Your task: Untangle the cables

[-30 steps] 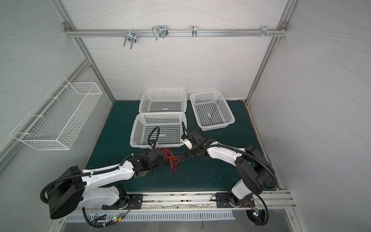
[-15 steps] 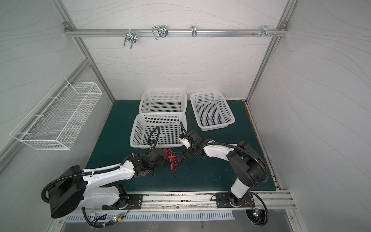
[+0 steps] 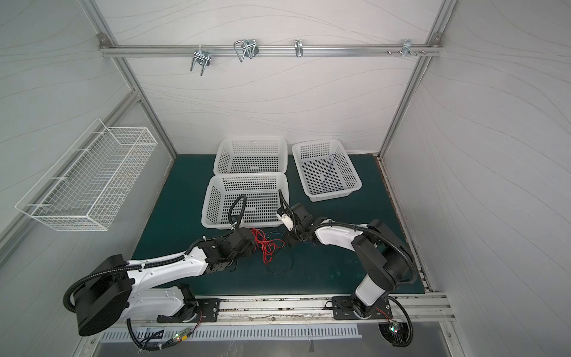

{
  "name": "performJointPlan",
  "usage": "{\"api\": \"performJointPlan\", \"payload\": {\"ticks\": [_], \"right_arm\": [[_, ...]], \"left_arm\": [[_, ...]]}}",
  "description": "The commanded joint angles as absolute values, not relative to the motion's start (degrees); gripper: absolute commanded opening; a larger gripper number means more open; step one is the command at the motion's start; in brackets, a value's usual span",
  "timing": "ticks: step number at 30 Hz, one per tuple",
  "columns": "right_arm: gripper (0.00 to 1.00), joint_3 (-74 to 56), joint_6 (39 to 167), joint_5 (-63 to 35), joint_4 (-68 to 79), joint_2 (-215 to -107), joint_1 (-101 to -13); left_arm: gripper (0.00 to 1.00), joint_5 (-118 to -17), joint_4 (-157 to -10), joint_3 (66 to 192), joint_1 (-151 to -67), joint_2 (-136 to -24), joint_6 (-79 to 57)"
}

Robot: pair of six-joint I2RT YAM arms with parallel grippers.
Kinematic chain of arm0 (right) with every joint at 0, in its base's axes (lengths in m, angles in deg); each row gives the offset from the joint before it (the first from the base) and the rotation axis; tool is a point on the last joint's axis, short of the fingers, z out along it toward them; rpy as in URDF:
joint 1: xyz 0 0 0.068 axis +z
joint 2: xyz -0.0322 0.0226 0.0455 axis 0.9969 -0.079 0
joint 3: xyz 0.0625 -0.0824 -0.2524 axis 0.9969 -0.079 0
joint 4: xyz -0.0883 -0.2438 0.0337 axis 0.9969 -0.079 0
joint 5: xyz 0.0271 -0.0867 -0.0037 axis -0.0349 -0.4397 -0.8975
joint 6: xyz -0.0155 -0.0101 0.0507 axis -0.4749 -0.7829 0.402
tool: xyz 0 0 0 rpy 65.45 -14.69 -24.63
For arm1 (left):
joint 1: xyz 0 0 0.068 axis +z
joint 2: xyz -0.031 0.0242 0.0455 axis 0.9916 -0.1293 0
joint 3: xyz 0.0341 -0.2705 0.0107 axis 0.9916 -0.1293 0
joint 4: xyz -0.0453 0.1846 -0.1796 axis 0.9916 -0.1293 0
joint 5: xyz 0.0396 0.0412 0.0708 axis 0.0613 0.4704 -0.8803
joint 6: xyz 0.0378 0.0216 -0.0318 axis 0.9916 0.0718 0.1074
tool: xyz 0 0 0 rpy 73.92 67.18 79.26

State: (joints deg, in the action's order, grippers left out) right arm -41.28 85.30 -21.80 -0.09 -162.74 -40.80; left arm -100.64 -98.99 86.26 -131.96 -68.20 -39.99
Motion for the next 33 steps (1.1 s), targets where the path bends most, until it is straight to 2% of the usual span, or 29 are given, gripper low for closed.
{"api": "performJointPlan", "payload": {"ticks": [1, 8, 10, 13, 15, 19, 29, 33], "right_arm": [[0.0, -42.08, 84.54, -26.89, -3.7, -156.93, -40.99], [0.0, -42.05, 84.83, -33.81, -11.09, -143.26, -41.55], [0.0, -41.4, 85.57, -36.51, -13.72, -139.78, -41.81], [0.0, -40.03, 85.84, -38.12, -17.73, -135.22, -42.18], [0.0, -39.1, 85.8, -38.89, -19.64, -132.26, -42.15], [0.0, -37.27, 84.7, -41.19, -22.12, -128.7, -42.16], [0.0, -35.21, 81.14, -47.97, -25.12, -130.67, -42.22], [0.0, -34.8, 81.05, -50.8, -24.23, -133.02, -42.22]], "left_arm": [[0.0, -102.11, -98.79, 86.44, -131.62, -67.18, -41.49], [0.01, -102.62, -99.59, 84.97, -131.62, -65.93, -43.18], [0.08, -102.63, -99.67, 84.7, -131.62, -65.55, -43.36], [0.3, -102.66, -99.34, 84.21, -131.62, -64.67, -43.29], [0.38, -102.49, -99.1, 84.08, -131.62, -64.03, -42.85], [0.47, -101.75, -98.06, 83.89, -131.62, -62.81, -41.13], [0.53, -96.22, -92.08, 80.3, -131.62, -54.39, -34.78], [0.47, -95.11, -92.59, 78.96, -131.62, -48.9, -32.82]]}}
